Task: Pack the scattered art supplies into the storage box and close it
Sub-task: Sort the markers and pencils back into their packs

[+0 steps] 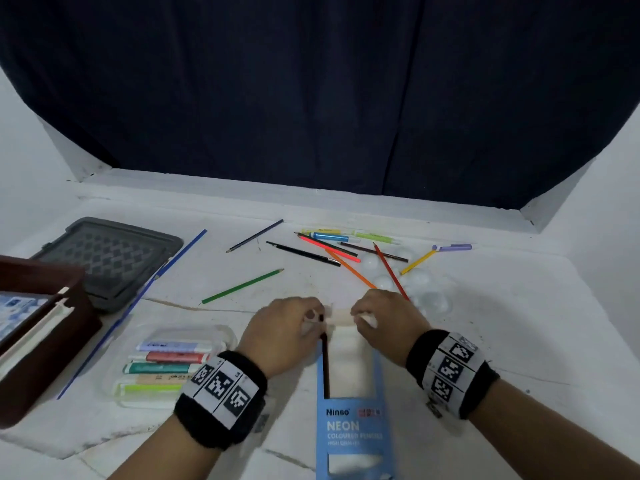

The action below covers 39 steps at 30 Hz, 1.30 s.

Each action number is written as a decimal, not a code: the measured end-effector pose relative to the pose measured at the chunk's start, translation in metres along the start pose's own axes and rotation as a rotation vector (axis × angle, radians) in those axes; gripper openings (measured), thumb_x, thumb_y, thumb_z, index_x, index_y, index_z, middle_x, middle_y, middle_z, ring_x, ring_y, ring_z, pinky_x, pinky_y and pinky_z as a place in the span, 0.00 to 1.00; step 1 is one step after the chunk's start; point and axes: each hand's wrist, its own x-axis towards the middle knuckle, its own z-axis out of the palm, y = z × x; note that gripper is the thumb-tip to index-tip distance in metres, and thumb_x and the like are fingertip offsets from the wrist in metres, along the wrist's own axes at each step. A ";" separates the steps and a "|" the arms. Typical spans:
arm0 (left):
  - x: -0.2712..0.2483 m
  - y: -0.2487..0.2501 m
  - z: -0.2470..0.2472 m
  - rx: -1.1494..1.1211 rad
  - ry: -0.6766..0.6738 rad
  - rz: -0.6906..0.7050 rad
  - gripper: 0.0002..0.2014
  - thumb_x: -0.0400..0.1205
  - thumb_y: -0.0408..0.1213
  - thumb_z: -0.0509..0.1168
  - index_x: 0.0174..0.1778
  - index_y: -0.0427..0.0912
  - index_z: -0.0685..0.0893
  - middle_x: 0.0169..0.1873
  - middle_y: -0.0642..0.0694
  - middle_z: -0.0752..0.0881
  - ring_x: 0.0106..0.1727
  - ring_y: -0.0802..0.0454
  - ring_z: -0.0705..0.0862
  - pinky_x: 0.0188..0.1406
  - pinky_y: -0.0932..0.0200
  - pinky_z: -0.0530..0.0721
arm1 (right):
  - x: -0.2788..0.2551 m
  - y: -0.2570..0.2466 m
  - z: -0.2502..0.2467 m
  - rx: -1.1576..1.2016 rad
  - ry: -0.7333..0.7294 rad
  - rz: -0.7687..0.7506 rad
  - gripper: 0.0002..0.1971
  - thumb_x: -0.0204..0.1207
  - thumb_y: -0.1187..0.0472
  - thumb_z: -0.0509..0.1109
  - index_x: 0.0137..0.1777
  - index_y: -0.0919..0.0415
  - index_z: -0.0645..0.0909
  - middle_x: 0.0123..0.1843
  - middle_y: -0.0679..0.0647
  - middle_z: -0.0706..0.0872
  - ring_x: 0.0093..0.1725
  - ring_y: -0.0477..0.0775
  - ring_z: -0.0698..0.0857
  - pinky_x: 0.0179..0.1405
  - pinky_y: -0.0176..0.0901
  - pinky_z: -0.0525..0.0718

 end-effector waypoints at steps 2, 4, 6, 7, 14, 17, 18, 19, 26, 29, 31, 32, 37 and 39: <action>0.020 -0.001 -0.007 -0.024 0.189 -0.056 0.11 0.84 0.47 0.64 0.61 0.56 0.83 0.52 0.56 0.87 0.54 0.53 0.85 0.50 0.55 0.82 | 0.015 0.012 -0.007 -0.061 0.009 0.042 0.13 0.81 0.55 0.63 0.60 0.52 0.84 0.59 0.50 0.84 0.60 0.53 0.81 0.61 0.49 0.79; 0.043 -0.006 -0.007 0.014 0.266 -0.190 0.15 0.84 0.45 0.63 0.67 0.56 0.79 0.57 0.52 0.86 0.57 0.49 0.84 0.54 0.51 0.78 | 0.031 0.020 -0.010 -0.139 -0.052 0.074 0.16 0.83 0.54 0.60 0.67 0.52 0.80 0.66 0.50 0.81 0.66 0.54 0.77 0.65 0.49 0.77; 0.063 -0.015 -0.003 0.089 0.174 -0.385 0.22 0.84 0.46 0.61 0.75 0.55 0.72 0.65 0.47 0.81 0.67 0.43 0.79 0.62 0.45 0.73 | 0.044 0.026 -0.010 -0.266 -0.147 0.084 0.18 0.84 0.53 0.57 0.72 0.52 0.75 0.71 0.51 0.78 0.70 0.56 0.74 0.68 0.53 0.75; 0.070 -0.021 -0.002 0.120 0.096 -0.470 0.25 0.84 0.47 0.60 0.78 0.55 0.68 0.69 0.44 0.78 0.71 0.41 0.76 0.66 0.43 0.71 | 0.048 0.028 -0.009 -0.320 -0.189 0.088 0.18 0.85 0.53 0.56 0.72 0.52 0.74 0.71 0.52 0.76 0.71 0.57 0.73 0.68 0.55 0.75; 0.093 -0.026 0.021 0.224 -0.062 -0.727 0.24 0.76 0.52 0.58 0.68 0.50 0.77 0.66 0.43 0.78 0.70 0.40 0.72 0.67 0.40 0.73 | 0.064 0.042 0.004 -0.509 -0.302 0.051 0.15 0.84 0.60 0.57 0.69 0.55 0.73 0.69 0.57 0.71 0.69 0.60 0.71 0.64 0.57 0.77; 0.093 -0.028 0.020 0.312 -0.089 -0.591 0.21 0.83 0.48 0.54 0.69 0.48 0.79 0.66 0.43 0.78 0.70 0.40 0.75 0.68 0.44 0.75 | 0.070 0.045 0.008 -0.502 -0.313 0.076 0.15 0.82 0.64 0.57 0.67 0.57 0.75 0.67 0.59 0.71 0.69 0.62 0.71 0.62 0.55 0.75; 0.092 -0.028 0.019 0.339 -0.127 -0.536 0.20 0.85 0.45 0.55 0.71 0.47 0.78 0.67 0.43 0.77 0.71 0.41 0.74 0.69 0.46 0.75 | 0.071 0.046 0.009 -0.496 -0.311 0.080 0.15 0.82 0.65 0.57 0.67 0.58 0.75 0.66 0.60 0.71 0.68 0.62 0.71 0.62 0.55 0.75; 0.090 -0.028 0.019 0.359 -0.157 -0.487 0.19 0.86 0.42 0.56 0.73 0.45 0.76 0.68 0.43 0.75 0.71 0.41 0.73 0.69 0.48 0.76 | 0.071 0.046 0.009 -0.490 -0.302 0.079 0.15 0.82 0.65 0.58 0.67 0.58 0.75 0.66 0.59 0.71 0.68 0.61 0.72 0.62 0.55 0.75; 0.082 -0.026 0.029 0.292 -0.043 -0.260 0.16 0.89 0.40 0.56 0.69 0.44 0.82 0.65 0.45 0.82 0.66 0.47 0.81 0.67 0.58 0.78 | 0.078 0.047 0.006 -0.298 -0.214 0.121 0.14 0.81 0.65 0.61 0.63 0.56 0.81 0.63 0.56 0.78 0.62 0.59 0.80 0.60 0.47 0.79; 0.078 -0.023 0.022 0.097 0.051 -0.227 0.16 0.85 0.33 0.62 0.66 0.46 0.86 0.61 0.46 0.87 0.61 0.48 0.85 0.62 0.60 0.81 | 0.074 0.041 -0.004 -0.120 -0.067 0.154 0.10 0.77 0.65 0.62 0.52 0.57 0.83 0.51 0.54 0.76 0.54 0.59 0.81 0.47 0.43 0.76; 0.076 -0.018 0.015 -0.048 0.147 -0.183 0.20 0.79 0.24 0.65 0.62 0.48 0.88 0.56 0.46 0.89 0.55 0.48 0.87 0.57 0.61 0.85 | 0.067 0.036 -0.011 0.030 0.087 0.130 0.07 0.73 0.64 0.64 0.45 0.57 0.83 0.44 0.53 0.79 0.45 0.57 0.81 0.42 0.42 0.75; 0.074 -0.015 0.010 -0.138 0.207 -0.159 0.22 0.77 0.21 0.66 0.60 0.50 0.88 0.53 0.46 0.89 0.52 0.50 0.88 0.54 0.63 0.86 | 0.063 0.033 -0.014 0.113 0.172 0.109 0.06 0.71 0.63 0.64 0.42 0.57 0.83 0.41 0.53 0.81 0.41 0.54 0.80 0.41 0.42 0.76; 0.056 0.007 -0.010 -0.611 0.359 -0.075 0.22 0.74 0.20 0.70 0.54 0.53 0.82 0.41 0.52 0.86 0.42 0.56 0.87 0.43 0.71 0.82 | 0.029 0.017 -0.025 0.536 0.394 0.172 0.05 0.75 0.66 0.70 0.41 0.55 0.82 0.32 0.47 0.84 0.29 0.42 0.83 0.35 0.28 0.79; 0.048 0.008 -0.007 -0.741 0.288 -0.107 0.23 0.75 0.22 0.73 0.56 0.55 0.81 0.41 0.49 0.85 0.43 0.54 0.88 0.47 0.59 0.88 | 0.016 0.012 -0.026 0.737 0.404 0.190 0.07 0.76 0.66 0.73 0.40 0.54 0.83 0.32 0.47 0.85 0.28 0.48 0.84 0.34 0.39 0.83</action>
